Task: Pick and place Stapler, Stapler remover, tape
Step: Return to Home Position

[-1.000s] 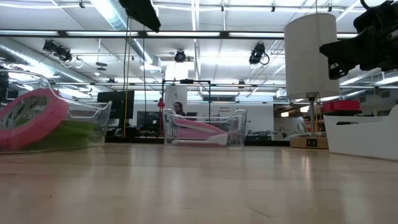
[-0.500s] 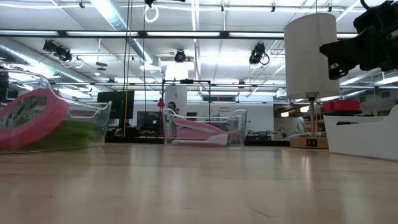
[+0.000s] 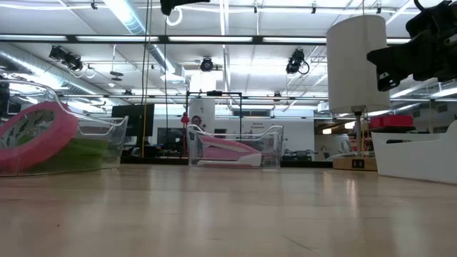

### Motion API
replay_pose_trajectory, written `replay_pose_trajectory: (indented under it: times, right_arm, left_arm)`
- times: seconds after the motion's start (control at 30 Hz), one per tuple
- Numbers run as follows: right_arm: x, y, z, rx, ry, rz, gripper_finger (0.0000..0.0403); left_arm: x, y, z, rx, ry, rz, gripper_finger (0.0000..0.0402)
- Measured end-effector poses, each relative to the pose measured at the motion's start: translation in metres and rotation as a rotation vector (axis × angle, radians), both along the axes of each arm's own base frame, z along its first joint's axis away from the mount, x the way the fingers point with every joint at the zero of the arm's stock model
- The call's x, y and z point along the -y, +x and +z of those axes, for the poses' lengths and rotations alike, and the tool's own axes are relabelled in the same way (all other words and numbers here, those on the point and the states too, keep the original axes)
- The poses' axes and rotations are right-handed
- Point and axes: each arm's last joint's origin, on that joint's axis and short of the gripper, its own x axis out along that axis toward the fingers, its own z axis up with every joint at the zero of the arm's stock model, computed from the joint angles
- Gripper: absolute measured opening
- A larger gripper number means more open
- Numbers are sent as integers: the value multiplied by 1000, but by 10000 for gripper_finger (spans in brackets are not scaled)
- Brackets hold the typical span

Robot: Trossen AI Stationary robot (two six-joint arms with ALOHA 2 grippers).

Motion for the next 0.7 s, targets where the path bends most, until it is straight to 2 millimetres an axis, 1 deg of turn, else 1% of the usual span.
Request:
replay_pose_trajectory:
  times: [0.2,0.33,0.53,0.7]
  right_arm:
    - [0,0,0,0,0,0,23]
    - [0,0,0,0,0,0,23]
    - [0,0,0,0,2,0,23]
    - [0,0,0,0,2,0,23]
  left_arm:
    - [9,-24,-24,80,-34,-28,220]
    - [12,-45,-39,132,-43,-66,220]
    - [13,-75,-63,165,-30,-116,220]
    - [13,-101,-82,191,3,-120,220]
